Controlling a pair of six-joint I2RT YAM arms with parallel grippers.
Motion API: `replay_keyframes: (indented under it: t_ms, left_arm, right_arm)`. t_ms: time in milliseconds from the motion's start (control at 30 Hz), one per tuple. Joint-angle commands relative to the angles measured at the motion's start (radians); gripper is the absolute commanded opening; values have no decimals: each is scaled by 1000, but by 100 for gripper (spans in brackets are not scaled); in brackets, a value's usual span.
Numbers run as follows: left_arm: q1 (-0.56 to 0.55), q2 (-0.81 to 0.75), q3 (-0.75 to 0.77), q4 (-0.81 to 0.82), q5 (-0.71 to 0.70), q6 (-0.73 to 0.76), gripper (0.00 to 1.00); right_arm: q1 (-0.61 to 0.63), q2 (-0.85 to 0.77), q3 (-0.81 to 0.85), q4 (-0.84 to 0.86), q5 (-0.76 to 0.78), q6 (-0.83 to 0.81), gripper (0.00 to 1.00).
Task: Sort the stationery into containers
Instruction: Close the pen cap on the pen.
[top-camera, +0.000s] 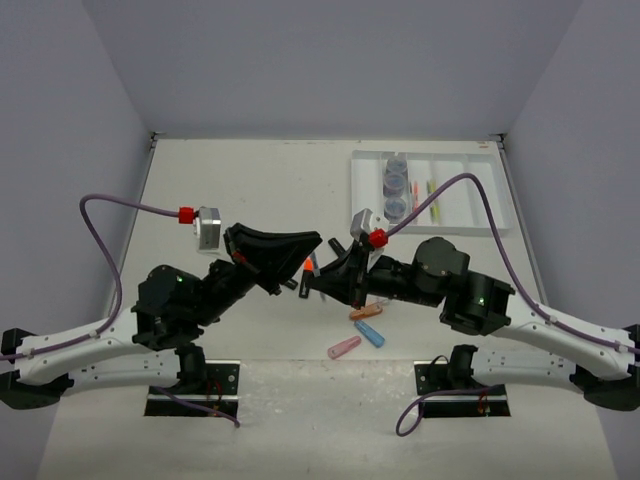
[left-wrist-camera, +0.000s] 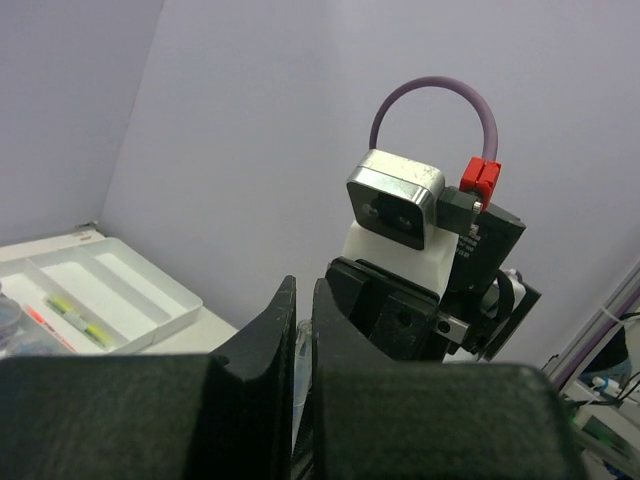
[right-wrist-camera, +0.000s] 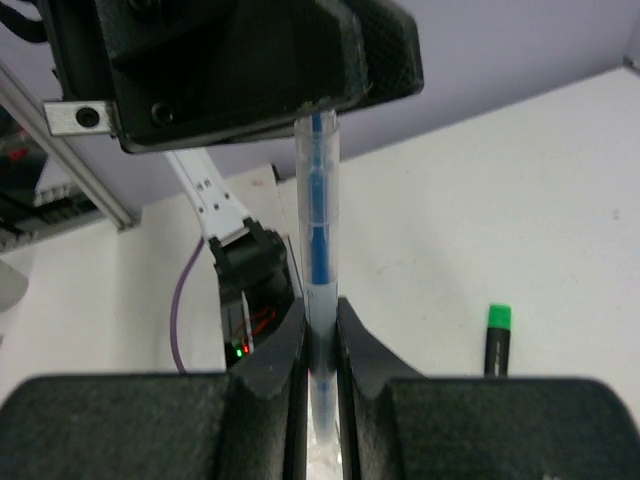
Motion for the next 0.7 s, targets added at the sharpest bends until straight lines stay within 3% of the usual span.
replay_keyframes:
  t_ms: [0,233,333,400,433,500,600,633,667]
  left_arm:
    - [-23,51,-125,-170,137,-80,0]
    - [-23,3,-214,-193,70,-131,0]
    - [-23,-38,-200,-250,-39,-147,0]
    - [-23,-55,-141,-372,-180,-181,0]
    - [-23,-58,-98,-458,-279,-211,8]
    - [-23,-64,1,-659,-513,-294,36]
    - [-23,-66,143,-909,-673,-384,83]
    - [-23,-69,189,-1006,-747,-415,94]
    - [-23,-71,216,-1073,-790,-446,99]
  right_arm:
    - [-23,31,185,237,143,-81,0]
    - [-56,52,276,214,138,-90,0]
    - [-57,42,219,216,156,-79,0]
    - [-60,40,152,216,187,-62,0]
    - [-83,40,113,208,196,-46,0]
    - [-160,48,25,165,224,2,0]
    - [-339,86,-42,25,241,40,0]
    - [-417,114,-57,-44,256,62,0]
    - [-426,128,-64,-83,258,79,0]
